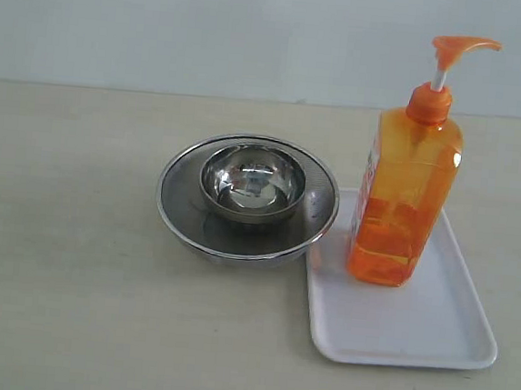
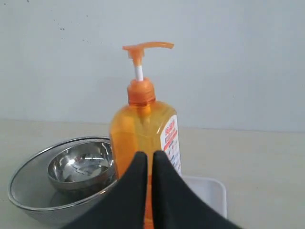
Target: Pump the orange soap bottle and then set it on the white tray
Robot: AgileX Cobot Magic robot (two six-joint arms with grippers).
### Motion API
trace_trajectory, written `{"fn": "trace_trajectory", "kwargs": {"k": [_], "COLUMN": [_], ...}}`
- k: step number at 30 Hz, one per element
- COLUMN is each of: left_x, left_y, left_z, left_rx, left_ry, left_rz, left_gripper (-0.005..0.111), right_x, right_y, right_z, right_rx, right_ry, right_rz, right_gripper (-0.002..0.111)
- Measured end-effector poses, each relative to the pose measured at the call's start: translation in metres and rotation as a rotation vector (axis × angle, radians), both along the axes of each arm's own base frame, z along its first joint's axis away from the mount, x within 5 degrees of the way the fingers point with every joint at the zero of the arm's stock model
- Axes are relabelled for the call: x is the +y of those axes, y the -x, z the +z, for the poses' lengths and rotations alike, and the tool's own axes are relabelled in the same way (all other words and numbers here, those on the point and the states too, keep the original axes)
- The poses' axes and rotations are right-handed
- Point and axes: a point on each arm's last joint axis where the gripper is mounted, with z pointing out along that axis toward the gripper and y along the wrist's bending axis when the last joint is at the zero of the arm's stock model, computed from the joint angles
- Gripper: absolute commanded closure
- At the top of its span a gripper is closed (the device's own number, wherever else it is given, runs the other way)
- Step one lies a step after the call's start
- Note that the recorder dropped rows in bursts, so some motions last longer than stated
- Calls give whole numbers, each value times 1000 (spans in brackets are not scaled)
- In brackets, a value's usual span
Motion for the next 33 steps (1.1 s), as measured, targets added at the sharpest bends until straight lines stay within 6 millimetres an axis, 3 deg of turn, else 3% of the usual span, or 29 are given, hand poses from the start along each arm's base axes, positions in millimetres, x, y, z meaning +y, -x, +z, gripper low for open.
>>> {"fn": "trace_trajectory", "kwargs": {"k": [3, 13, 25, 33], "left_x": [0, 0, 0, 0], "left_y": [0, 0, 0, 0], "left_z": [0, 0, 0, 0], "left_rx": [0, 0, 0, 0], "left_ry": [0, 0, 0, 0], "left_rz": [0, 0, 0, 0], "left_gripper": [102, 102, 102, 102], "right_x": [-4, -6, -16, -5], "right_y": [4, 9, 6, 9], "right_z": [-8, -8, -12, -8], "right_rx": [-10, -10, 28, -14], "right_ry": [-26, -98, -101, -85], "right_rz": [-35, 4, -104, 24], "right_gripper": [108, 108, 108, 108]}}
